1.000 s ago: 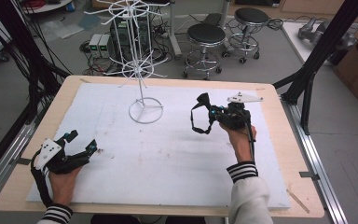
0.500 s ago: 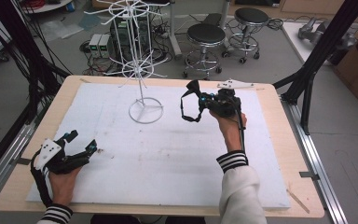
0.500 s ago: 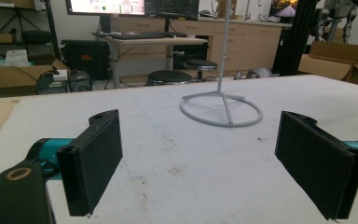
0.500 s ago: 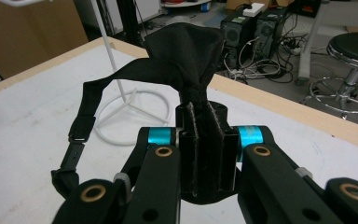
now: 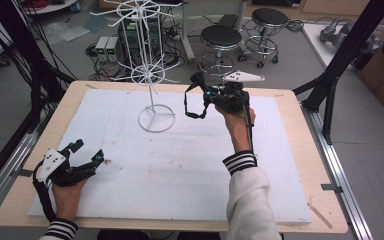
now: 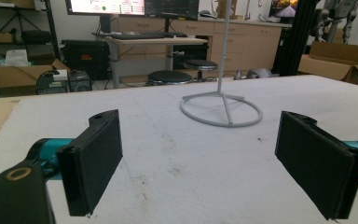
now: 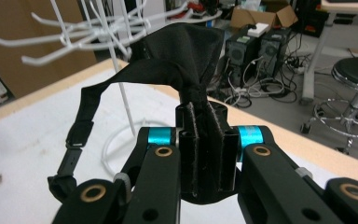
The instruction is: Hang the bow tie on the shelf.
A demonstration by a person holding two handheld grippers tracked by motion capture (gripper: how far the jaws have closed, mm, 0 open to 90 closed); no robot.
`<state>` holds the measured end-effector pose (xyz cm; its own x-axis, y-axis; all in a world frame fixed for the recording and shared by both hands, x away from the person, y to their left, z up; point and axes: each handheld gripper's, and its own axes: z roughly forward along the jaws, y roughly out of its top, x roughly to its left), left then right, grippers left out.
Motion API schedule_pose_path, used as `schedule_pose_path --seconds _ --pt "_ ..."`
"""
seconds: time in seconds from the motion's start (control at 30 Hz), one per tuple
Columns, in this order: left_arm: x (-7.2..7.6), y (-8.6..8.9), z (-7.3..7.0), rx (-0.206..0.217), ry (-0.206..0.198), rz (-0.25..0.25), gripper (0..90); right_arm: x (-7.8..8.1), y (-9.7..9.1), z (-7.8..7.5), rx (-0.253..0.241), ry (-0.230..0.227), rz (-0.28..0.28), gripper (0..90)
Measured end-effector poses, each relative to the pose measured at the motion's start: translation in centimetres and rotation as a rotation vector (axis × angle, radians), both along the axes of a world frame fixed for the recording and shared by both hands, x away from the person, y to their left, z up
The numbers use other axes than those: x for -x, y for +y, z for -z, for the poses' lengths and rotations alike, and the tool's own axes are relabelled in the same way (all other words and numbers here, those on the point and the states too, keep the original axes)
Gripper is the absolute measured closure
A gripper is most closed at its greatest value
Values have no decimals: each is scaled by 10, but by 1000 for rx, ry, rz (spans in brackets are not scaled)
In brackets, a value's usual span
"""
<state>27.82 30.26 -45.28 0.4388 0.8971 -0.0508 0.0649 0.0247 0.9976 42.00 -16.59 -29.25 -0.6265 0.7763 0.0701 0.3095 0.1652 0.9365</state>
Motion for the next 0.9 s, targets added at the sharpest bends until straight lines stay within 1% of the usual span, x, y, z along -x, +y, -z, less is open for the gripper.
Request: schedule_pose_path --seconds 0.17,0.3,0.33,0.37,0.4,0.7,0.8,0.9 --pt "0 0 0 1 0 1 152 -5 11 -10 -11 -27 -7 834" --pt "0 0 0 2 -2 1 151 -11 19 -13 -17 -31 -8 834" --pt "0 0 0 0 0 1 151 -13 21 -14 -19 -24 -11 834" --pt "0 0 0 0 -1 1 152 -14 24 -15 -18 -38 -12 834" --pt "0 0 0 0 -1 1 151 -15 26 -15 -19 -39 -12 834" --pt "0 0 0 1 0 1 151 -27 43 -12 4 -35 -15 833" --pt "0 0 0 1 -2 1 152 -31 49 -9 27 -43 -3 833" --pt "0 0 0 2 -1 1 151 -35 53 -4 23 -38 8 833"
